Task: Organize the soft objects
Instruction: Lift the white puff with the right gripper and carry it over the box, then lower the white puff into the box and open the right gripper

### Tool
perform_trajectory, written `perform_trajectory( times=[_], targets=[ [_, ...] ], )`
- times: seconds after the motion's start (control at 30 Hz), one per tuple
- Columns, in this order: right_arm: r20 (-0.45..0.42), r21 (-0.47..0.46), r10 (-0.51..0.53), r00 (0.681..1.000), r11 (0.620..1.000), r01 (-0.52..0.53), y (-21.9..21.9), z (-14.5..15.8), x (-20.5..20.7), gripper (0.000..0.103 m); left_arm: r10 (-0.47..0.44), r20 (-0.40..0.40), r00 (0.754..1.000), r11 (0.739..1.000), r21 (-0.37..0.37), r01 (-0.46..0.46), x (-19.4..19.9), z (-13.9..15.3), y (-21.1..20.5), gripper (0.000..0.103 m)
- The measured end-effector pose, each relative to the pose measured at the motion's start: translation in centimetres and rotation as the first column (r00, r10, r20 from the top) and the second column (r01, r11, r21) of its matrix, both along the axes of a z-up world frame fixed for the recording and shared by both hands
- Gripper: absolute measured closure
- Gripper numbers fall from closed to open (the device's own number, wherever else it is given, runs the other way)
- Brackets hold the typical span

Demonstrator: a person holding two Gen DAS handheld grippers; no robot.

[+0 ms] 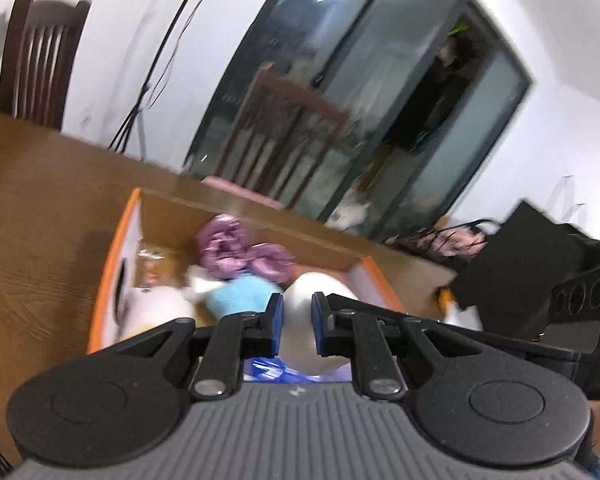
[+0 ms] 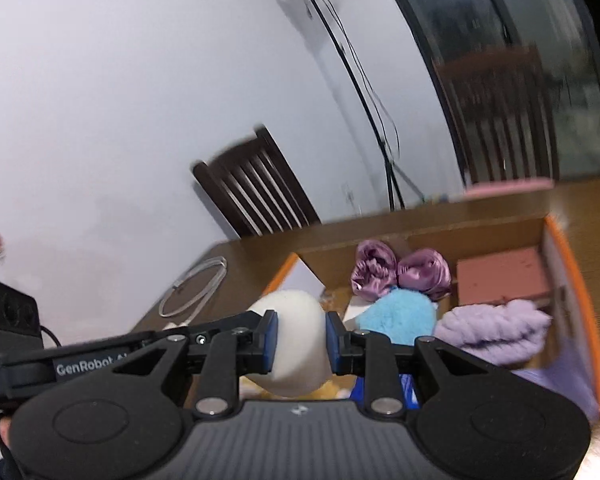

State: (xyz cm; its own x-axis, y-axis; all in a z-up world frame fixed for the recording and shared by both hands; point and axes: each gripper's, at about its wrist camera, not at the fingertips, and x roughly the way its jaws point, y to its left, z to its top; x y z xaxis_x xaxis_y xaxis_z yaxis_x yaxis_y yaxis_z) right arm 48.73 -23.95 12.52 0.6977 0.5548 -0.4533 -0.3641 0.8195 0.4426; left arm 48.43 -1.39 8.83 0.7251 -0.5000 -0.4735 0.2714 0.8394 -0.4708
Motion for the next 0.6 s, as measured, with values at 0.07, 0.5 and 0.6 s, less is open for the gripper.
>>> perform_trajectory(
  times=[0.07,0.5,0.6],
  targets=[
    [-0.056,-0.022,0.004,0.998,1.0,-0.005,1.0,-1.4,3.2,0.078,0.025,-0.058,0.998,1.0,0.02,-0.024,2.9,-1.7,0.6,0.088],
    [-0.287,-0.107,0.042,0.957,0.991,-0.076,4.5,-8.3,10.1,0.08,0.123,-0.055,0.991,0.956,0.274,-0.104,4.7,-5.8,-0.7,0.099],
    [-0.268,-0.151,0.035,0.963,0.985,-0.078,5.2,-8.1,9.9,0.079,0.128,-0.052,0.99,0.956,0.271,-0.11,4.6,-5.7,-0.8,0.099]
  ],
)
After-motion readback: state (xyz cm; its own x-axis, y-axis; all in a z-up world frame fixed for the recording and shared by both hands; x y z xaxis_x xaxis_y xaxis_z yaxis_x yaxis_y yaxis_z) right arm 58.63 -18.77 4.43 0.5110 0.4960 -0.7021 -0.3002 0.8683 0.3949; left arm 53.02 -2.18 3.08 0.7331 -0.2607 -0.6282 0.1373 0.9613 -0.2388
